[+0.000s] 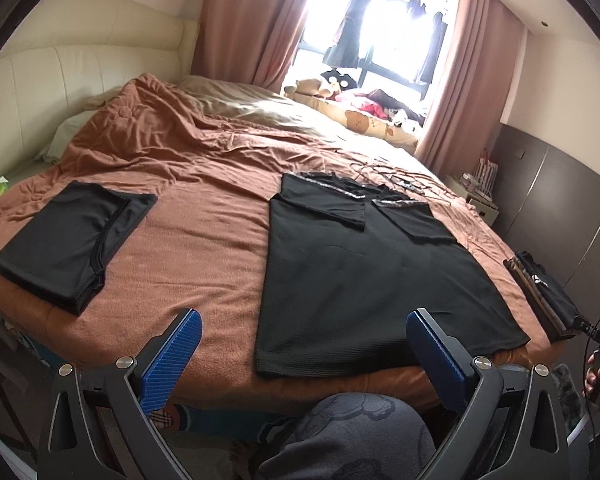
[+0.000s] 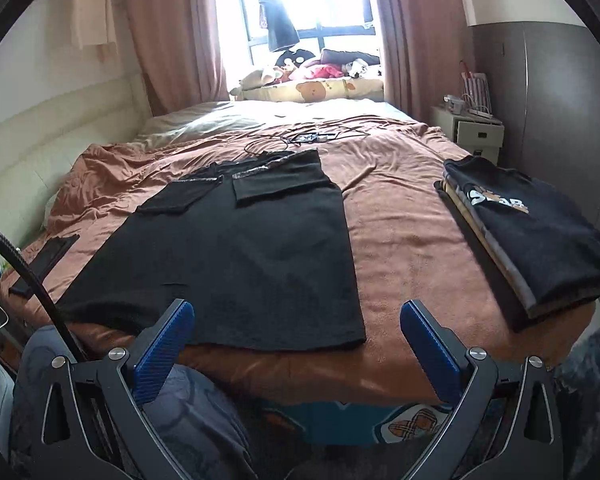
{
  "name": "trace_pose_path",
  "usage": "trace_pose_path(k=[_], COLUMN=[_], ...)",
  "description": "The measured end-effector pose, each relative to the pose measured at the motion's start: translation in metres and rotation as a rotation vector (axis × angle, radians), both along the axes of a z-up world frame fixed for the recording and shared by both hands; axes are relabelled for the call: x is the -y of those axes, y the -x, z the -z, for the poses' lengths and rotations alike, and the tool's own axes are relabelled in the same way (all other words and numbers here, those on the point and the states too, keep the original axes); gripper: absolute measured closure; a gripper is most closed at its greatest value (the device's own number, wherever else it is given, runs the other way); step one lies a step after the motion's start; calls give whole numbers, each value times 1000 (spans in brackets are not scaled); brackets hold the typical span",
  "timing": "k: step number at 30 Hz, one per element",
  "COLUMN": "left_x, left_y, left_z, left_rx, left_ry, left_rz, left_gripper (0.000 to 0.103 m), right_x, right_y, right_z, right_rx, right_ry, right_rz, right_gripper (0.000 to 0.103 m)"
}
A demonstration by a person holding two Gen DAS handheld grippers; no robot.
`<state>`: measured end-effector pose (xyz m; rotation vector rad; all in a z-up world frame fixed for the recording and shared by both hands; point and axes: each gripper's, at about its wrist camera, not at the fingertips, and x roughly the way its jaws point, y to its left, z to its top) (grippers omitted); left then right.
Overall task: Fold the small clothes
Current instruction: 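Raise both grippers away from the shirt and reposition at the hem, then grasp the shirt hem with the right gripper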
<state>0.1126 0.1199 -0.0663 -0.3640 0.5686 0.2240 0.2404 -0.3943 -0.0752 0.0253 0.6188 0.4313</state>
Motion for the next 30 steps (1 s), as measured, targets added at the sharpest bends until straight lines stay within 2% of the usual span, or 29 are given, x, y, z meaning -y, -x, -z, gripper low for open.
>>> trace_pose_path(k=[5, 10, 12, 15, 18, 19, 20, 23, 27, 28, 30], left_x=[-5, -17, -22, -33, -41, -43, -44, -45, -43, -43, -42], left_y=[-7, -20, -25, -33, -41, -45, -47, -53, -61, -62, -65], left_z=[20, 41, 50, 64, 75, 77, 81, 90, 97, 99, 103], left_rx=[-72, -128, -138, -137, -171, -181, -192, -210, -230, -233, -240], left_ry=[-36, 14, 51, 167, 195, 204, 213, 245, 262, 269, 288], left_rz=[-49, -49, -24, 10, -18, -18, -20, -15, -6, -4, 5], left_gripper=[0, 0, 0, 0, 7, 13, 18, 28, 33, 34, 38], right_x=[-11, -21, -23, -21, -13, -10, -5, 4, 9, 9, 10], right_y=[-19, -42, -53, -66, -80, -85, -91, -103, -113, -114, -115], right_z=[20, 36, 42, 49, 52, 55, 56, 66, 80, 84, 86], right_rx=[-78, -150, -177, -202, -219, -229, -242, -287, -335, -341, -338], right_ry=[25, 47, 36, 11, -15, -32, -50, -64, -96, -106, -137], right_rz=[10, 19, 26, 42, 85, 96, 109, 151, 144, 136, 119], right_gripper=[0, 0, 0, 0, 0, 4, 12, 31, 38, 44, 45])
